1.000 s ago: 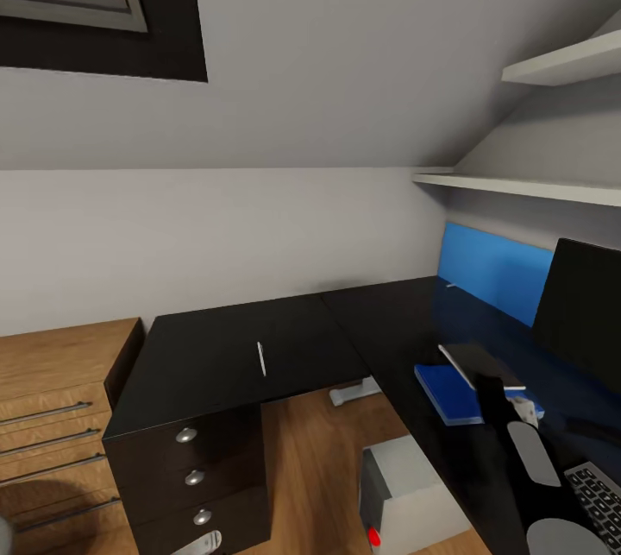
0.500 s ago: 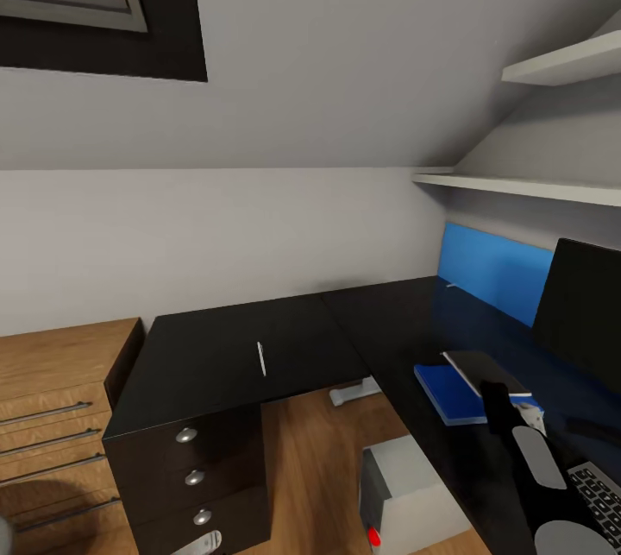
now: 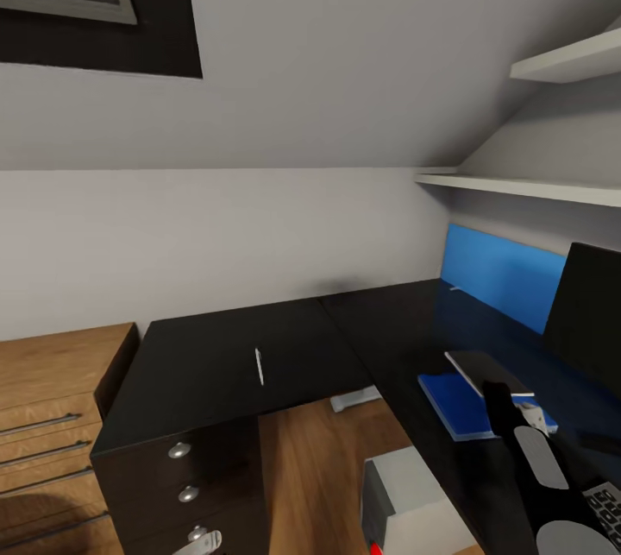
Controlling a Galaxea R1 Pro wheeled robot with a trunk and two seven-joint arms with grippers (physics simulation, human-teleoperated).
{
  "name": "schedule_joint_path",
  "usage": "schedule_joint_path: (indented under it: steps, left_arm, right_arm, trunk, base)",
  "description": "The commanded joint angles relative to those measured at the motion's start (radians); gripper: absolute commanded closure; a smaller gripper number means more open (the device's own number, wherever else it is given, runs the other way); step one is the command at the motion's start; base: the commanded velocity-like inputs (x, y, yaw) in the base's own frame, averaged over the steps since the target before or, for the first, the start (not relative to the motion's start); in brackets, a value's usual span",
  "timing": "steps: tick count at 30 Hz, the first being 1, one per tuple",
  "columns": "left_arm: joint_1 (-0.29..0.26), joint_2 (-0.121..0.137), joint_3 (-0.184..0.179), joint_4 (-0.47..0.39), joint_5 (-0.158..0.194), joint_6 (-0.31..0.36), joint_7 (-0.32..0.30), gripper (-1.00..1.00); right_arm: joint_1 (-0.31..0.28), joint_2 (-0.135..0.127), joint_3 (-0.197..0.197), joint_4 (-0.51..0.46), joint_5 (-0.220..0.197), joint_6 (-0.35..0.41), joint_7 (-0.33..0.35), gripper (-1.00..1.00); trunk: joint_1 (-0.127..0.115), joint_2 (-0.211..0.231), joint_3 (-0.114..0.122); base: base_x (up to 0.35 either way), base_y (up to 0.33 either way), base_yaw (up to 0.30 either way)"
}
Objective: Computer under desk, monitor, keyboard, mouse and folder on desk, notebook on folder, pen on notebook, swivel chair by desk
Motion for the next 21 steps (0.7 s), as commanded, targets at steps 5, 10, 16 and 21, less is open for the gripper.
schedule_joint_path:
  steps: [5, 10, 16, 21]
  left_arm:
    - [-0.001, 0.0, -0.003, -0.003, 0.004, 0.002, 0.009, -1.0]
    - [-0.001, -0.004, -0.004, -0.013, 0.004, -0.001, 0.011, -1.0]
    - [-0.001, -0.006, -0.02, -0.046, 0.004, -0.089, 0.012, -1.0]
    - [-0.001, -0.001, -0.144, -0.055, 0.006, -0.317, 0.015, -1.0]
  right_arm:
    - [-0.001, -0.001, -0.002, -0.002, -0.007, 0.006, -0.005, 1.0]
    - [-0.001, -0.001, -0.002, -0.002, -0.007, 0.006, -0.005, 1.0]
    - [-0.001, -0.001, -0.002, -0.002, -0.006, 0.006, -0.005, 1.0]
    - [-0.001, -0.001, -0.002, -0.003, -0.006, 0.006, -0.004, 1.0]
  trunk:
    - [0.0, -0.001, -0.001]
    - [0.0, -0.001, -0.001]
    - [0.0, -0.001, -0.001]
    - [0.0, -0.001, -0.001]
  base:
    - [0.042, 0.0, 0.0]
    - [0.01, 0.0, 0.0]
    - [0.002, 0.0, 0.0]
    - [0.0, 0.0, 0.0]
